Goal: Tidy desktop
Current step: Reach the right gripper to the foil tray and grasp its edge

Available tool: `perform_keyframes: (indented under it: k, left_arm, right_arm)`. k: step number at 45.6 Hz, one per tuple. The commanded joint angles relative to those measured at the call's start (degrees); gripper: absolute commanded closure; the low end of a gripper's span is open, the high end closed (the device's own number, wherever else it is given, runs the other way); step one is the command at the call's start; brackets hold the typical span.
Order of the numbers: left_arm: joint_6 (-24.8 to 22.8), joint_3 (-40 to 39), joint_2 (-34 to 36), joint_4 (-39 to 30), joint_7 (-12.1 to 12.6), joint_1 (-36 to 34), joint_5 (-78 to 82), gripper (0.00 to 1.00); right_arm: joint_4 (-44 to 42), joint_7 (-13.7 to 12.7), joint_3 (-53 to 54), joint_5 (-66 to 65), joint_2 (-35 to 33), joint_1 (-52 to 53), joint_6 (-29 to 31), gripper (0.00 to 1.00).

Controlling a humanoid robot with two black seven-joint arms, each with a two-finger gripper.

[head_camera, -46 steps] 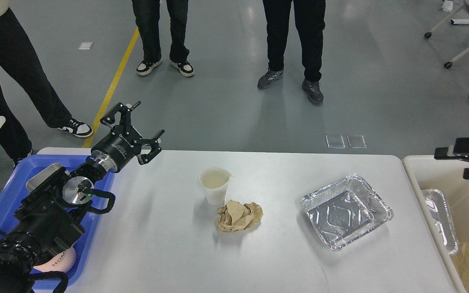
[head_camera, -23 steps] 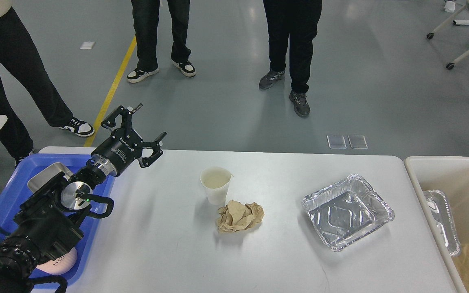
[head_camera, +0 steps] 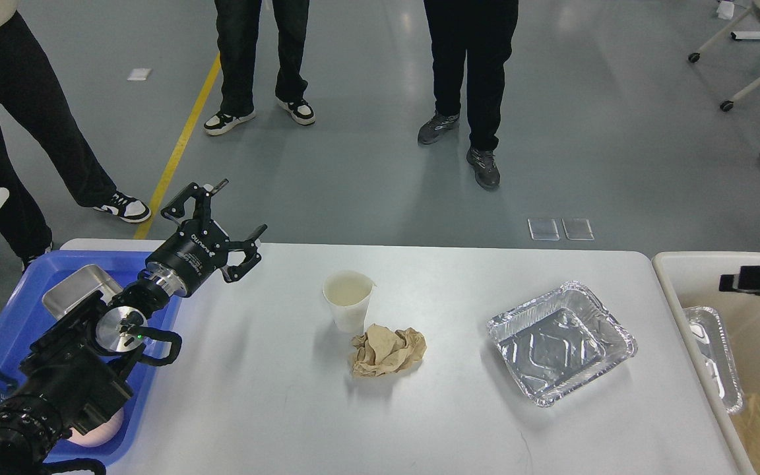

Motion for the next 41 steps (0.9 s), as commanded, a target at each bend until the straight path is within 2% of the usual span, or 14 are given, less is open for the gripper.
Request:
perform_keyframes:
  k: [1, 7, 11, 14, 20, 30, 41]
  left_arm:
    - [0.0, -0.08, 0.34, 0.0, -0.07, 0.51, 0.0, 0.04]
    - [0.09, -0.17, 0.78, 0.0, -0.07, 1.13, 0.0, 0.04]
    - [0.0, -0.35, 0.87, 0.0, -0.07, 1.92, 0.0, 0.04]
    - [0.0, -0.52, 0.96, 0.0, -0.24, 2.36, 0.0, 0.04]
    - [0.0, -0.52, 1.13, 0.0, -0.24, 3.24, 0.0, 0.04]
    - [0.0, -0.61, 1.05, 0.0, -0.95, 4.2, 0.0, 0.04]
    - [0.0, -0.61, 1.05, 0.0, -1.03, 4.29, 0.0, 0.04]
  right_arm:
    - [-11.99, 3.07, 0.12, -10.85, 13.83, 0.96, -0.36, 0.0]
    - [-23.69, 5.45, -0.23, -19.99, 25.27, 2.72, -2.29, 0.0]
    - [-31.16, 8.88, -0.31, -27.29, 31.34, 4.3, -5.28, 0.0]
    - [-36.08, 10.46, -0.31, -30.55, 35.12, 4.92, -7.74, 0.0]
    - [-40.23, 11.08, -1.71, -32.4, 39.69, 5.1, -11.79, 0.0]
    - [-47.08, 11.17, -9.8, -32.4, 43.3, 7.47, -19.08, 0.0]
    - [-52.27, 11.96, -10.77, -32.4, 47.34, 8.0, -22.07, 0.01]
